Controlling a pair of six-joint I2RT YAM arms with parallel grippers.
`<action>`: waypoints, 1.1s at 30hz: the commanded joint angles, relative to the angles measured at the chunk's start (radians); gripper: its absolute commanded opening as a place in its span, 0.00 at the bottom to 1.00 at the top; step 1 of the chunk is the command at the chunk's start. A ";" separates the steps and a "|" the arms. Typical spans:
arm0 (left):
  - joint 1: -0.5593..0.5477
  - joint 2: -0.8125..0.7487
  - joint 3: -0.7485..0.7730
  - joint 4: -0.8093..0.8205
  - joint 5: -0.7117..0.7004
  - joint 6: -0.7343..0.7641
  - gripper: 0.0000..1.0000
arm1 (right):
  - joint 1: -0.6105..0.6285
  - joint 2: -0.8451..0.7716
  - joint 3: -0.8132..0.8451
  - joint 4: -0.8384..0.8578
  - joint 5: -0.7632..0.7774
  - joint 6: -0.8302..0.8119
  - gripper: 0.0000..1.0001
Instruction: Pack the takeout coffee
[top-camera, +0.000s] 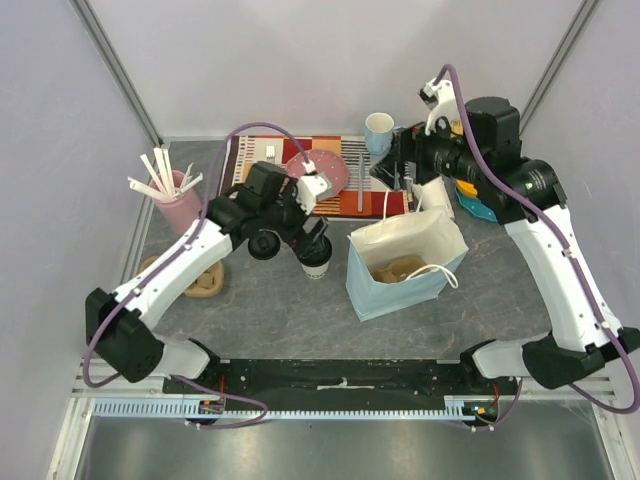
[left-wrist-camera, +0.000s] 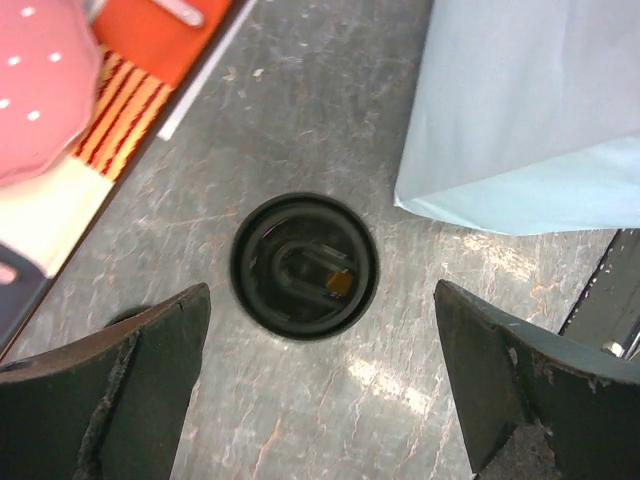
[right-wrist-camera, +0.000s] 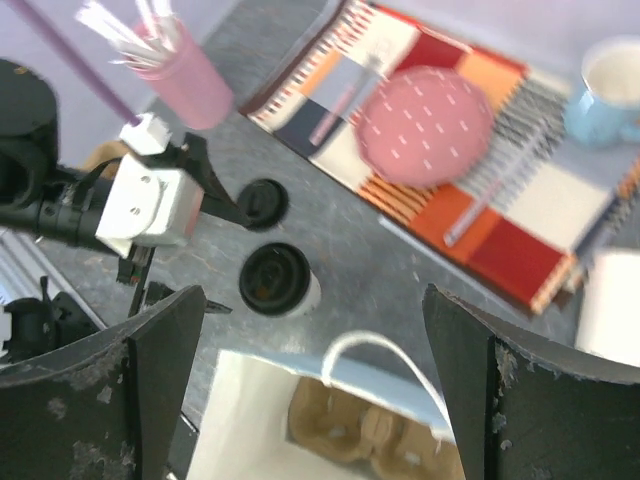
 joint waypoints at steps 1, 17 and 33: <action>0.134 -0.104 0.022 -0.048 0.061 -0.107 1.00 | 0.056 0.081 0.111 0.090 -0.248 -0.194 0.98; 0.528 -0.336 -0.256 -0.036 -0.044 -0.173 1.00 | 0.441 0.391 0.084 -0.131 -0.022 -0.674 0.90; 0.542 -0.388 -0.332 -0.017 -0.011 -0.165 1.00 | 0.473 0.471 -0.105 -0.019 0.017 -0.818 0.58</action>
